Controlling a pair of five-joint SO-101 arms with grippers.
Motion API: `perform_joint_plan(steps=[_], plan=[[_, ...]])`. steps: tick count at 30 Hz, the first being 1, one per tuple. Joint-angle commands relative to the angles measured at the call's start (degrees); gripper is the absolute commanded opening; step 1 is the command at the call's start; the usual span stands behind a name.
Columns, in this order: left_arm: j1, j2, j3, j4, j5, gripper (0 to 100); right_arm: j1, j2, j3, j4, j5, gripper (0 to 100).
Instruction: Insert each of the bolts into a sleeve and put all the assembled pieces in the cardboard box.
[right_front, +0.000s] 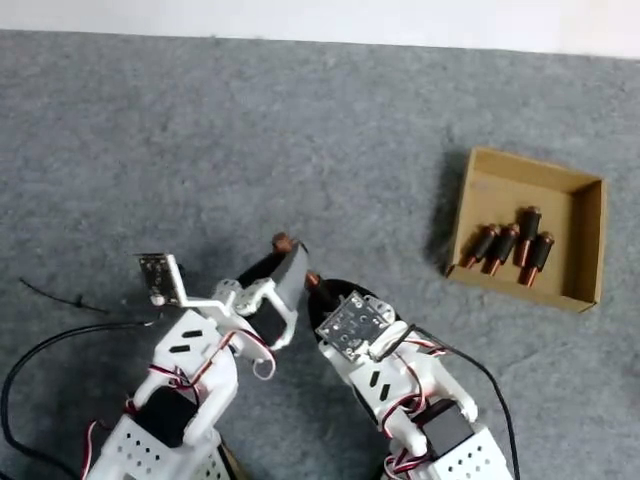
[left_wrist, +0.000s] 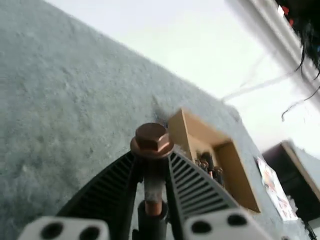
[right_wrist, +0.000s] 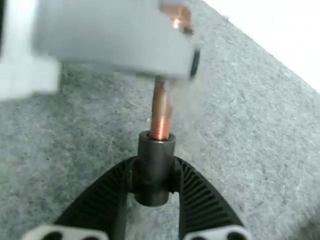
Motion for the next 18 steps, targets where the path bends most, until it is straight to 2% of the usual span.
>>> perform_joint_plan(steps=[1, 8, 15, 18], plan=[[2.7, -0.7, 1.1, 0.4, -0.3, 0, 1.6, -0.7, 5.6, -2.4, 0.5, 0.5], [2.9, -0.7, 1.1, 1.9, -1.4, 3, 1.7, -0.7, 5.6, -2.7, 0.5, 0.5], [11.5, -0.7, 1.1, 10.1, -5.7, 37, 1.8, -0.7, 5.6, -2.7, 0.5, 0.5], [7.3, -1.0, 0.8, 10.0, -4.4, 41, 3.1, -0.7, 5.6, -2.8, 0.5, 0.5]])
